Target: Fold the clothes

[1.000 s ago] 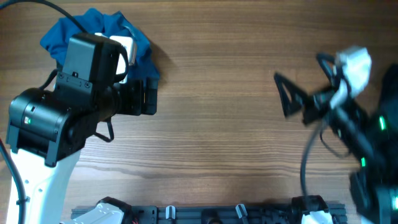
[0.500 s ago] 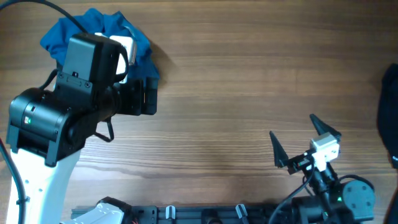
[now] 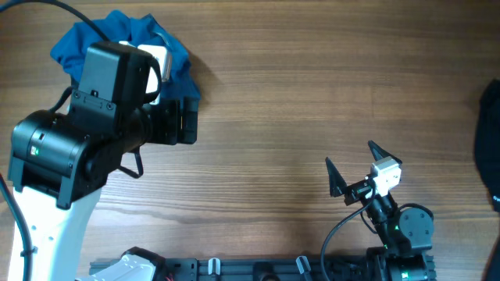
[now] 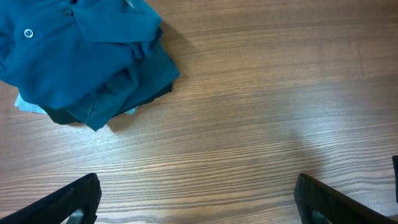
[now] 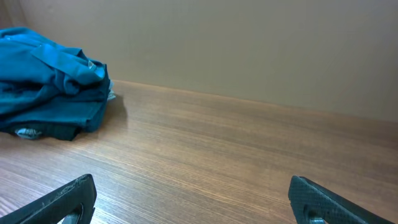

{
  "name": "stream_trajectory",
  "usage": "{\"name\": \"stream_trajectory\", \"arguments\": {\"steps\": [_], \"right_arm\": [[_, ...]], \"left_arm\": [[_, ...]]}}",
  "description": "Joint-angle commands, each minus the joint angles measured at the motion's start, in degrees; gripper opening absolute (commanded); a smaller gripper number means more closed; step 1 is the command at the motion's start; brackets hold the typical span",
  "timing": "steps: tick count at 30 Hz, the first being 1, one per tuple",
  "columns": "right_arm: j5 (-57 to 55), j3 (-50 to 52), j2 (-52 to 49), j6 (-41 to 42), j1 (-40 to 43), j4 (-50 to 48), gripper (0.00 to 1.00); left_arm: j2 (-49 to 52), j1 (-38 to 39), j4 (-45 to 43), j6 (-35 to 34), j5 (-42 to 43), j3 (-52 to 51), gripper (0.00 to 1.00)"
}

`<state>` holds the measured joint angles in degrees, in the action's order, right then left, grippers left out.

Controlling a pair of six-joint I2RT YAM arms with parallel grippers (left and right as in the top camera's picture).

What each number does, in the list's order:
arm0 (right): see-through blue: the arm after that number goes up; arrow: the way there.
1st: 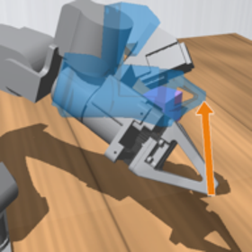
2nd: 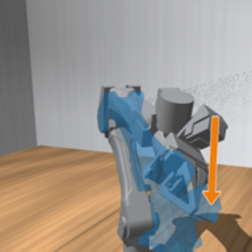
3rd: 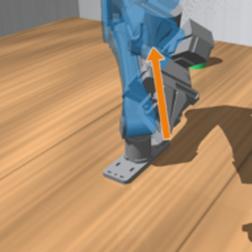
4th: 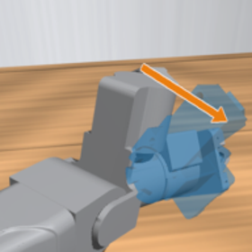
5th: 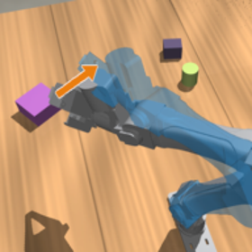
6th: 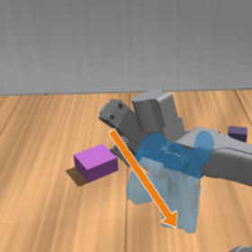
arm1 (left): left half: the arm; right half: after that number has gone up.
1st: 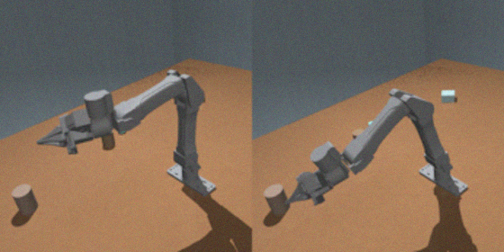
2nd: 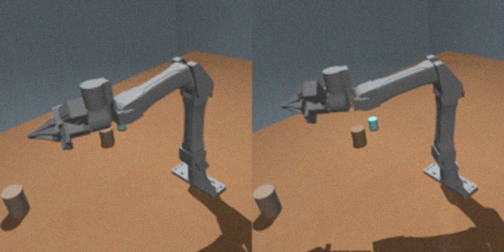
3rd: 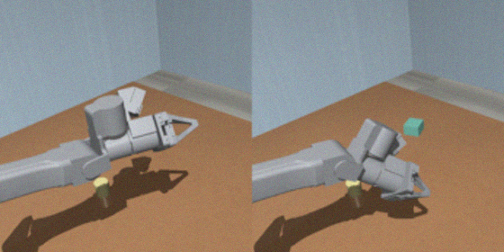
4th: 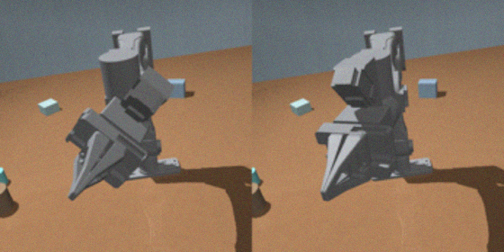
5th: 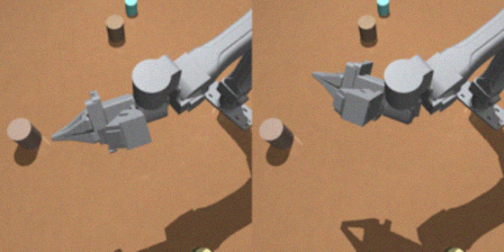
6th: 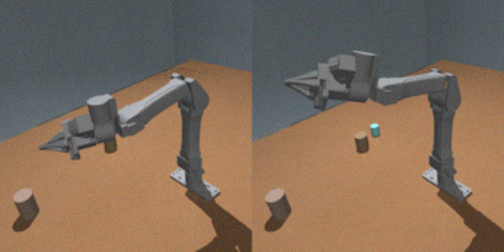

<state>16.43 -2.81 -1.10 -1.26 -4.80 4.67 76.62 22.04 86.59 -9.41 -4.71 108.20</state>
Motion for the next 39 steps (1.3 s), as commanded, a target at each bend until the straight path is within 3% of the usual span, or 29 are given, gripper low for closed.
{"name": "stream_trajectory", "arguments": {"steps": [1, 23, 28, 34, 39], "right_arm": [[-0.1, 0.1, 0.8, 1.4, -0.1, -0.3, 1.0], [-0.1, 0.1, 0.8, 1.4, -0.1, -0.3, 1.0], [-0.1, 0.1, 0.8, 1.4, -0.1, -0.3, 1.0], [-0.1, 0.1, 0.8, 1.4, -0.1, -0.3, 1.0], [-0.1, 0.1, 0.8, 1.4, -0.1, -0.3, 1.0]], "left_arm": [[0.0, 0.2, -0.1, -0.9, -0.7, 0.0, 1.0], [-0.3, 0.0, -1.2, 0.2, -1.6, 0.0, 1.0], [-4.8, -1.4, -21.0, -0.1, -1.0, -7.9, 1.0], [-16.0, -8.7, -46.8, -0.1, 6.4, -30.6, 1.0], [-28.8, -15.8, -56.5, -0.1, 9.8, -49.2, 1.0]]}}
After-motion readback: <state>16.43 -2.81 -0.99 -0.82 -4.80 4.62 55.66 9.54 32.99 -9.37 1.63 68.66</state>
